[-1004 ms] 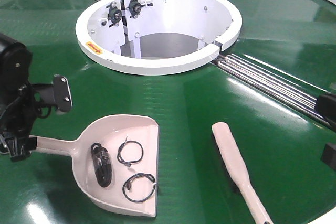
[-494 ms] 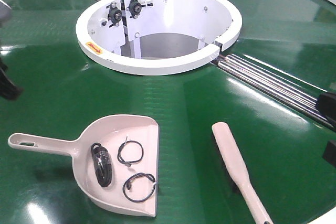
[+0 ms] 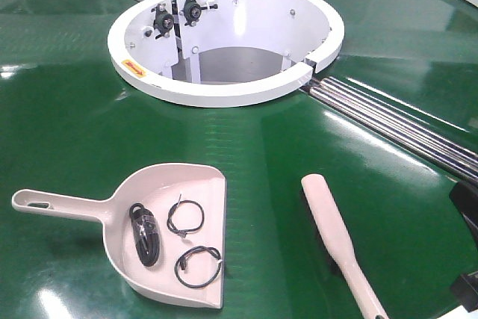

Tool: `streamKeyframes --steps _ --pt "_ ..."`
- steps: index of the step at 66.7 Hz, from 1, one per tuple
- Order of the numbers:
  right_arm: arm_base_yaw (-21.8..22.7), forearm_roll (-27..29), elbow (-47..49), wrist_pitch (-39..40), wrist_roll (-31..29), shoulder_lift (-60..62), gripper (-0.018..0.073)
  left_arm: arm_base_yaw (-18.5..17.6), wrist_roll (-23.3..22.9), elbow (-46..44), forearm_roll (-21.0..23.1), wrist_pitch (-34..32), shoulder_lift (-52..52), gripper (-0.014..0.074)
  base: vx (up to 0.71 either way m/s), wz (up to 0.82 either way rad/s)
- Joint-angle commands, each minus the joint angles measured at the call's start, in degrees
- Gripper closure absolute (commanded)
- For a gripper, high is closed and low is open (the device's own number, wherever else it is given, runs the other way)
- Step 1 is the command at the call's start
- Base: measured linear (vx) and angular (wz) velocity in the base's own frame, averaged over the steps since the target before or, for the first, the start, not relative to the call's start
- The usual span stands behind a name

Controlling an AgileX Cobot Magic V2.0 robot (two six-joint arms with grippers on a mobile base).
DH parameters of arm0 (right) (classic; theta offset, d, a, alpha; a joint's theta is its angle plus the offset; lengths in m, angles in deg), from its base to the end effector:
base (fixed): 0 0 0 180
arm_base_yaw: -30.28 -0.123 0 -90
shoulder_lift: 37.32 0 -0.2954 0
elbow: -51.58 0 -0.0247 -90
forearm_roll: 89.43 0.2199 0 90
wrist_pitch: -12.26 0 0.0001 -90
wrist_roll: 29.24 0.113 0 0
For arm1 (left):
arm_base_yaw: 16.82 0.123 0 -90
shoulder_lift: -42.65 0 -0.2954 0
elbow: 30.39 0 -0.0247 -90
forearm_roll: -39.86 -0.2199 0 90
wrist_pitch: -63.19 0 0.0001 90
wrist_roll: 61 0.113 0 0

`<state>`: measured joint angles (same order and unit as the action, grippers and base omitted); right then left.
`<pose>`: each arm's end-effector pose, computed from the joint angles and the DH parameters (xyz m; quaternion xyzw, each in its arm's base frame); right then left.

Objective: Clean and inspect green conveyor with broom and dustpan

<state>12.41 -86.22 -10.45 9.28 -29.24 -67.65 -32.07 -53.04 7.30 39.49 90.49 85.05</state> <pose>0.0744 0.0243 0.2772 -0.0953 0.7331 0.1242 0.6619 0.0985 -0.0265 0.3505 0.1635 0.7891 -0.0348 0.5911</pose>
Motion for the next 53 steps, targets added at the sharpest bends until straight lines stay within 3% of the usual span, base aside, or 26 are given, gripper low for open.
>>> streamKeyframes --steps 1,10,53 --pt "0.1 -0.4 1.2 6.7 -0.5 -0.3 0.0564 -0.4 -0.6 5.5 0.4 -10.3 -5.3 0.0620 0.00 0.00" --pt "0.1 -0.4 1.3 6.9 -0.4 -0.3 0.0564 -0.4 -0.6 11.8 0.4 -18.0 -10.6 0.0620 0.00 0.00" --pt "0.1 -0.4 1.3 6.9 -0.4 -0.3 0.0564 -0.4 -0.6 12.8 0.4 -16.3 -12.4 0.0620 0.00 0.00"
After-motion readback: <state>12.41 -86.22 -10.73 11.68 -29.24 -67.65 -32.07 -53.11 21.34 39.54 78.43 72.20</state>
